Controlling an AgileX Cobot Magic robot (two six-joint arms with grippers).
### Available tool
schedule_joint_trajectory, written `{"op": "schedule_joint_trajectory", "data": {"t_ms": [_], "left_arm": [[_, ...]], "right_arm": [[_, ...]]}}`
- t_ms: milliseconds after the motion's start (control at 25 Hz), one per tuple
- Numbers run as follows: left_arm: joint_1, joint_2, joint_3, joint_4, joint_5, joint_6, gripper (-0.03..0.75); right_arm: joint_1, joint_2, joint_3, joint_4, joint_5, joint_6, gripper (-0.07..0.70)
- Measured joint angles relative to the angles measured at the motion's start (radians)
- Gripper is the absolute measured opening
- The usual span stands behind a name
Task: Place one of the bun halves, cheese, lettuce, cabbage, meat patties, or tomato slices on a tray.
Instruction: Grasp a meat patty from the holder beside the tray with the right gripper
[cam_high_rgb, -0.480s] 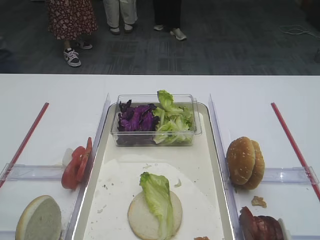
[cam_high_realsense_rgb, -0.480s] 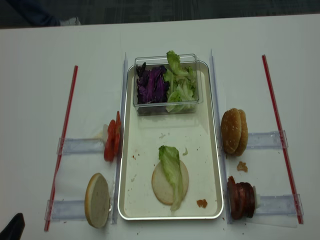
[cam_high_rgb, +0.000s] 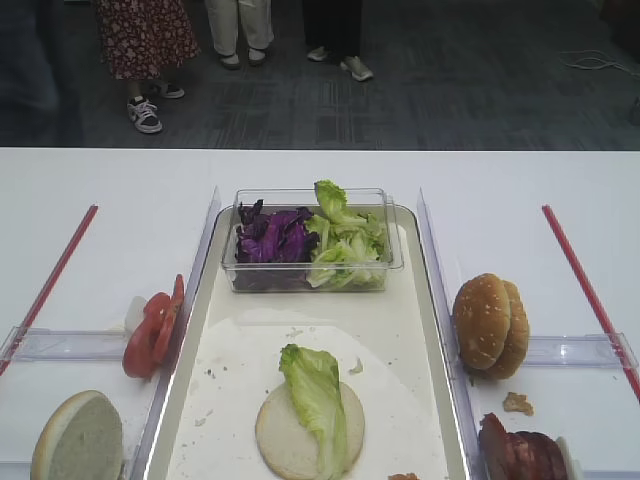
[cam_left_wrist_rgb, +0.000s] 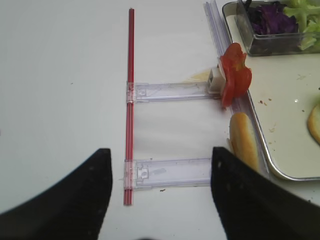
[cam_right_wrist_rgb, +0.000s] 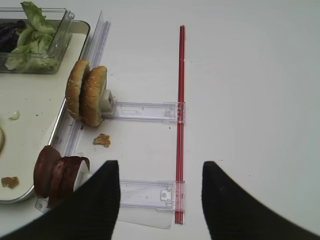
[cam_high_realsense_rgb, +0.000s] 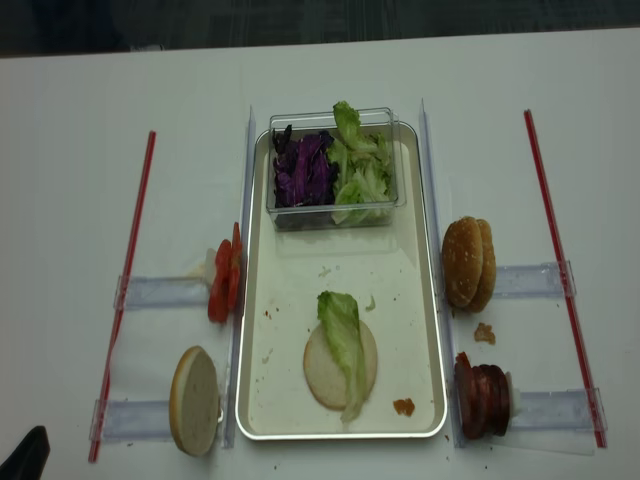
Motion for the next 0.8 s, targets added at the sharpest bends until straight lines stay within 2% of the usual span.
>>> {"op": "schedule_joint_trajectory", "data": {"t_ms": [400, 800], "left_arm": [[0.000, 0.000, 0.000, 0.000, 0.000, 0.000, 0.412], [0.000, 0.000, 0.000, 0.000, 0.000, 0.000, 0.412]], "right_arm": [[0.000, 0.005, 0.000, 0.000, 0.000, 0.001, 0.395], [0.000, 0.119, 0.000, -0.002, 0.000, 0.001, 0.395]]}}
